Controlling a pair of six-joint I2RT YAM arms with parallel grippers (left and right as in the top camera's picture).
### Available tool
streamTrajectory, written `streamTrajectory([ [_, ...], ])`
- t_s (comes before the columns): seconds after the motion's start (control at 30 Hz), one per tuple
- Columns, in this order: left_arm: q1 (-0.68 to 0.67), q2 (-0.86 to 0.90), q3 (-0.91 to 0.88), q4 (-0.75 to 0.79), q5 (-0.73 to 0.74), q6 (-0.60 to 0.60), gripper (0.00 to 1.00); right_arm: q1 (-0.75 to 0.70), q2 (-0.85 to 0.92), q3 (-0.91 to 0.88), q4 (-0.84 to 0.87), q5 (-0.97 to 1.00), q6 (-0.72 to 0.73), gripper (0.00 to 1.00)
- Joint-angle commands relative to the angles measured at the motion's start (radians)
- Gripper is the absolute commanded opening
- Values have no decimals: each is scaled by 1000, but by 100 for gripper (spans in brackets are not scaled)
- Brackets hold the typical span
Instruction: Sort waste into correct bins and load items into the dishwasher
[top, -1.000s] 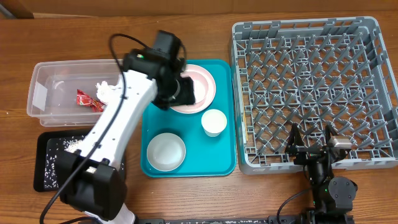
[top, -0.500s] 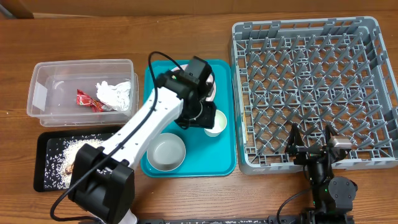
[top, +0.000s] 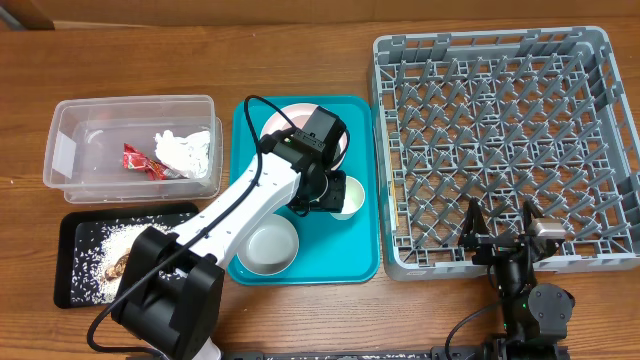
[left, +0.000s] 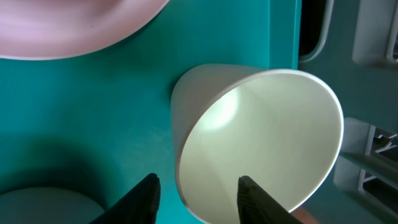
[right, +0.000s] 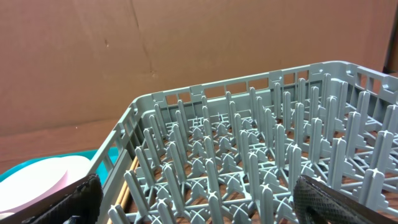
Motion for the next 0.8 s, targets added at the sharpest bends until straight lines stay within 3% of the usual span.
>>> streamTrajectory([
  [0.0, -1, 11, -13, 2, -20, -10, 37, 5, -9, -10, 8, 6, 5, 100],
  [0.4, -1, 11, -17, 10, -42, -11, 4, 6, -9, -10, 8, 5, 5, 100],
  [0.77, 53, -27, 25, -42, 6, 11, 4, 6, -9, -10, 24, -153, 46, 100],
])
